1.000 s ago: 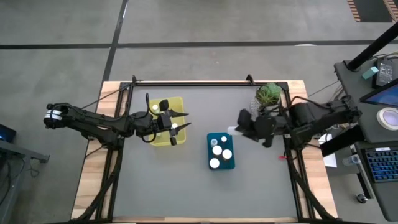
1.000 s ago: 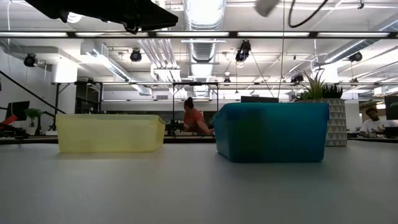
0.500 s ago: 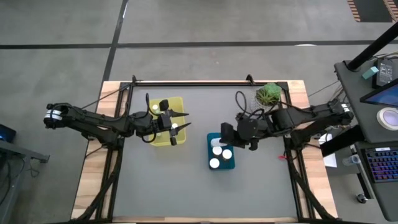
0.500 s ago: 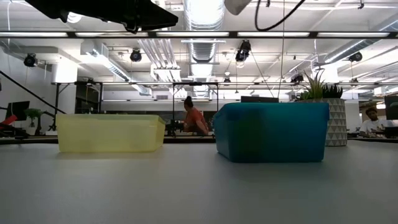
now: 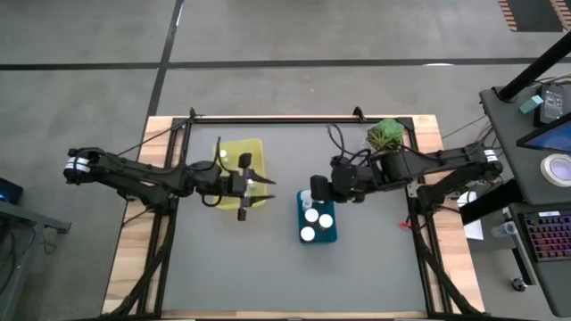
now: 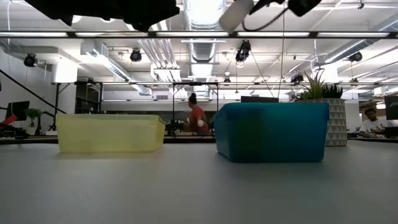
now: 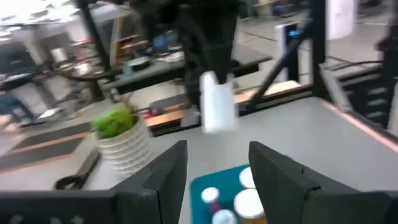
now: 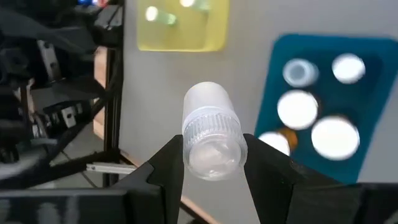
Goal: Pick and place medicine bottles into bin by pill shape (circle, oval)
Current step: Put the white tablet bottle into the yellow bin
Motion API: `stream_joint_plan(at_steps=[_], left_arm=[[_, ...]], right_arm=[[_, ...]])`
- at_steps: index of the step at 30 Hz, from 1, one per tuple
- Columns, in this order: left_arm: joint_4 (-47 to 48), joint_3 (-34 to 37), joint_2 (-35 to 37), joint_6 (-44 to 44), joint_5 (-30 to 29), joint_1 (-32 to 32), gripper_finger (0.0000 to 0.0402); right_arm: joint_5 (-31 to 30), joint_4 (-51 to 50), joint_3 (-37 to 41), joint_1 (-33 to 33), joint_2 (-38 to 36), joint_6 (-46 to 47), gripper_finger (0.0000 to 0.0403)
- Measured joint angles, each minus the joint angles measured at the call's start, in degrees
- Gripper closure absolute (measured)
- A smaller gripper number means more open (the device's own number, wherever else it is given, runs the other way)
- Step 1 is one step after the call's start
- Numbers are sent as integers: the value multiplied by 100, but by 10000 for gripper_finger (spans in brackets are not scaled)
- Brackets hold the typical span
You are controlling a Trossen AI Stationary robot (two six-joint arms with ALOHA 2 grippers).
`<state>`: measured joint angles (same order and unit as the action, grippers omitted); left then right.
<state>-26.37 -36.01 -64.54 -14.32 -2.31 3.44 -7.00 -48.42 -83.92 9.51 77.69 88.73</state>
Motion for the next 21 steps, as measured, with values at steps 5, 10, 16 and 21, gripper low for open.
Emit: stream_joint_plan(at_steps=[5,10,16,21], left_arm=[[-125,-2,-175,-99,96,-2,244],[-799,-4,-502,-58,120,-2,244],[-1641,-118,-1285,54,173,-7,244],[-1708,-401,-1802,52,173,-9,244]], right_arm=[[-63,125,-1,-75,17,-457,266],[-71,136,0,-154,56,-647,266],[-73,166,0,-231,168,-893,266],[-56,216,0,-233,275,-943,266]])
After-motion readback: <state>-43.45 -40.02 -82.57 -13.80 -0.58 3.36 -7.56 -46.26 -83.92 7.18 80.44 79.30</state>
